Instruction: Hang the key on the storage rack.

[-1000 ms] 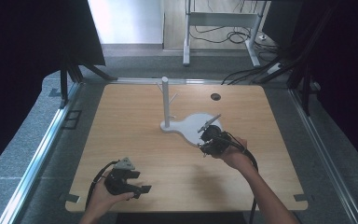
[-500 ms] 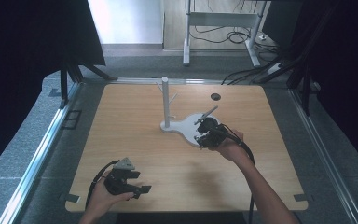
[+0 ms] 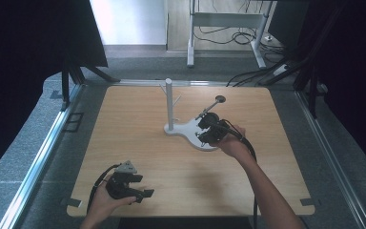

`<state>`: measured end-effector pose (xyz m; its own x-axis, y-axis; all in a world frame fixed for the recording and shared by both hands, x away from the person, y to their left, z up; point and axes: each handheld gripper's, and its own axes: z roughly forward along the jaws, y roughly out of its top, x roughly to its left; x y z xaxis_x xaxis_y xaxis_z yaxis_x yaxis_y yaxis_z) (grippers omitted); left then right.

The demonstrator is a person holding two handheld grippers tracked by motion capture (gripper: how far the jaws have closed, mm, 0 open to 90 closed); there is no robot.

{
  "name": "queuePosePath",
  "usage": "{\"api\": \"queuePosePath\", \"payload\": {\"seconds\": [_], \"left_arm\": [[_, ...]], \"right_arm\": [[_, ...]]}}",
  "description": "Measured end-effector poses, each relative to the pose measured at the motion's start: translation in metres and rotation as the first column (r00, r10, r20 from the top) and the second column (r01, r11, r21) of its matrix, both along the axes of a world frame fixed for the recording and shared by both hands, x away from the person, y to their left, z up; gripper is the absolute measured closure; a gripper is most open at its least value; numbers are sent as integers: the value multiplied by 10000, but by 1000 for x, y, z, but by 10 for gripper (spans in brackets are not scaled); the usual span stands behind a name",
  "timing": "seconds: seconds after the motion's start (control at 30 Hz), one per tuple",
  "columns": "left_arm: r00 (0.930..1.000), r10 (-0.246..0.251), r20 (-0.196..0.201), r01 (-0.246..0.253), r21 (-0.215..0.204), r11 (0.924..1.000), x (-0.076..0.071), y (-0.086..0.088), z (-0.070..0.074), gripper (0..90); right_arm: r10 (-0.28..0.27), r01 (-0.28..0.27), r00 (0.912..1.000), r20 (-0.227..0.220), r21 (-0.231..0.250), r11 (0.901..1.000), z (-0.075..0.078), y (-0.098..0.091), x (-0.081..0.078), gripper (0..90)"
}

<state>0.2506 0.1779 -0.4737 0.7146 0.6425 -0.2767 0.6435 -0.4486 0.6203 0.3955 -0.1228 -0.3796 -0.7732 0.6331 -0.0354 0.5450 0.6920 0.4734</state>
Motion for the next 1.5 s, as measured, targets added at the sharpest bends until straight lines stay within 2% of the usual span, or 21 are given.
{"api": "queuePosePath", "payload": {"seconds": [0.33,0.57,1.1,1.5], "left_arm": [[9999,97,30,-97,-117,9999,-1,3,2,248],[10000,-5,42,5,-67,10000,0,2,2,248],[9999,93,55,-93,-138,9999,0,5,2,248],[10000,83,45,-82,-131,9999,1,6,2,248]], "right_arm": [[-51,51,10000,-69,6,10000,5,9,12,848],[-189,190,9998,-94,28,9998,8,14,23,847],[-392,391,9992,0,173,9991,19,25,49,847],[-686,688,9976,-75,255,9973,20,28,65,848]]}}
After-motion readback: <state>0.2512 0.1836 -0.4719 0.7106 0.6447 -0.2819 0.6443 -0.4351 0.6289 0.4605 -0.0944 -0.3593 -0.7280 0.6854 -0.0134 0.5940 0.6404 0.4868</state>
